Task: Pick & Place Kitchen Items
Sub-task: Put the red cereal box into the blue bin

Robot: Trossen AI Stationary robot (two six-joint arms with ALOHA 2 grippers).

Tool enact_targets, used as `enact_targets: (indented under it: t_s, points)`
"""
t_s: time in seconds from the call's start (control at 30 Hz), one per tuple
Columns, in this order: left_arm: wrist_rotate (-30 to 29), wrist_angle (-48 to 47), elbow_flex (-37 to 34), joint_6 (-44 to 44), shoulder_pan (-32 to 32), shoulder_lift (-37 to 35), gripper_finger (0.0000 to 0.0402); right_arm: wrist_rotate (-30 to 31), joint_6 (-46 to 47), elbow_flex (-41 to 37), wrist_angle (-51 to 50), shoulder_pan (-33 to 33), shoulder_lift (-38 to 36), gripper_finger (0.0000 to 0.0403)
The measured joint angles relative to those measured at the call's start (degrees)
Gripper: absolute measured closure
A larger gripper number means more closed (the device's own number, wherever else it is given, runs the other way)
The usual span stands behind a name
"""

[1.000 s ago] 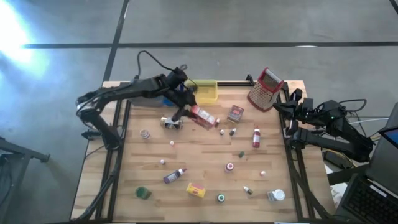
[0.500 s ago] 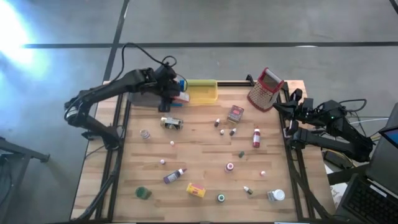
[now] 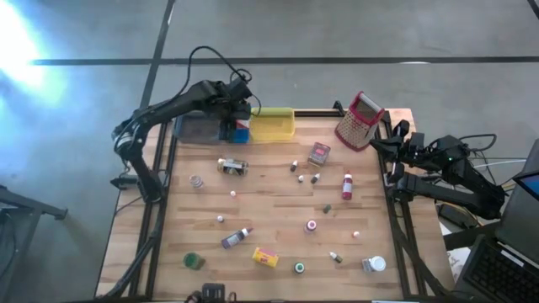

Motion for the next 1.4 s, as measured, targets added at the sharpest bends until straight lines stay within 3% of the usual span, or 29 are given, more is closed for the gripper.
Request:
enact_targets:
  t_s: [0.6, 1.07, 1.4]
  points:
    - [-4.6, 0.0, 0.2, 4.3, 1.6, 9.7, 0.0231, 0.0, 0.0, 0.0, 0.0, 0.0, 0.0, 0.0394]
    - [-4.5, 2.4, -0.1, 2.1, 1.7, 11.6, 0.0229, 0.0, 0.0, 0.0, 0.0, 0.0, 0.0, 0.0394]
    - [-4.6, 3.9, -2.6, 5.6, 1.7, 11.7, 0.0229, 0.0, 0.0, 0.0, 0.0, 0.0, 0.0, 0.0394]
